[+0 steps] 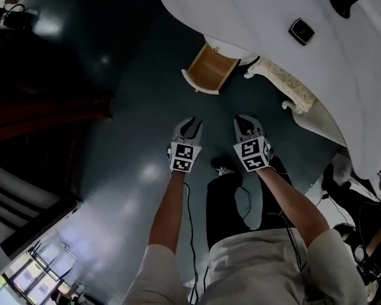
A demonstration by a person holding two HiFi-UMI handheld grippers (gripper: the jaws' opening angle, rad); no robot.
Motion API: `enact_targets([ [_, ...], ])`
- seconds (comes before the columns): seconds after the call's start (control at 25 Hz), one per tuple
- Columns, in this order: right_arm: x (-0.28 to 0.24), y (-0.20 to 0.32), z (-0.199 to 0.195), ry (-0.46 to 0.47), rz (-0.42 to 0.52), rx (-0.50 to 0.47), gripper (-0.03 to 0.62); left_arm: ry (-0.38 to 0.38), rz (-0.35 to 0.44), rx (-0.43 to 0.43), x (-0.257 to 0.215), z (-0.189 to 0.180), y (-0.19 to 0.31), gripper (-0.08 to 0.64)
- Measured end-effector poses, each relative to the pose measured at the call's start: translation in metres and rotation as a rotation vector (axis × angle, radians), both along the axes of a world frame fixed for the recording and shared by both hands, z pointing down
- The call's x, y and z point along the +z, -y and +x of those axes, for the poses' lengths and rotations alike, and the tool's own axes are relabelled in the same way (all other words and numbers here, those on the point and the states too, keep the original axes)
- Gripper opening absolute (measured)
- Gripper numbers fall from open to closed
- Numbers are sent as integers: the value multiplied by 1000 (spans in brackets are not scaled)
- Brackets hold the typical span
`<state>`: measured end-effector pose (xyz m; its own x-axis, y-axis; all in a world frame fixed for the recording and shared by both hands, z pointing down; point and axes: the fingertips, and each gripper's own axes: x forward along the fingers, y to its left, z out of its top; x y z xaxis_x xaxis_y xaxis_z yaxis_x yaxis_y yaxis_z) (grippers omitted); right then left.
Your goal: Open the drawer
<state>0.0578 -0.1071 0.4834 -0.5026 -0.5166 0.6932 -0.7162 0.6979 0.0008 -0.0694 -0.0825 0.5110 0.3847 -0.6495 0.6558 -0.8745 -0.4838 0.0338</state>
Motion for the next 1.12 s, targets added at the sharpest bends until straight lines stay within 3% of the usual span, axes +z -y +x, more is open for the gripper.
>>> enact_targets([
  [0.2, -79, -26, 15, 10, 19, 27, 15, -77, 46, -49, -93, 30, -32, 104],
  [0.36, -128, -57, 6, 47, 19, 29, 15, -70, 58, 57, -151, 33, -70, 104],
  [0.44, -144, -67, 4, 60, 20, 21, 15, -62, 70, 57, -172, 28, -83, 104],
  [0.52, -157, -74, 7, 70, 21, 32, 15, -82, 71, 17, -187, 25, -96, 104],
  [0.68, -196, -89, 11, 124, 44, 60, 15, -227, 55, -33, -213, 36, -118, 104],
  [0.88, -224, -112, 11, 168, 40, 107, 15, -229, 80, -103, -237, 40, -134, 104],
  [1.12, -226, -142, 7, 158, 13, 72, 15, -263, 79, -233, -256, 42, -161, 103],
])
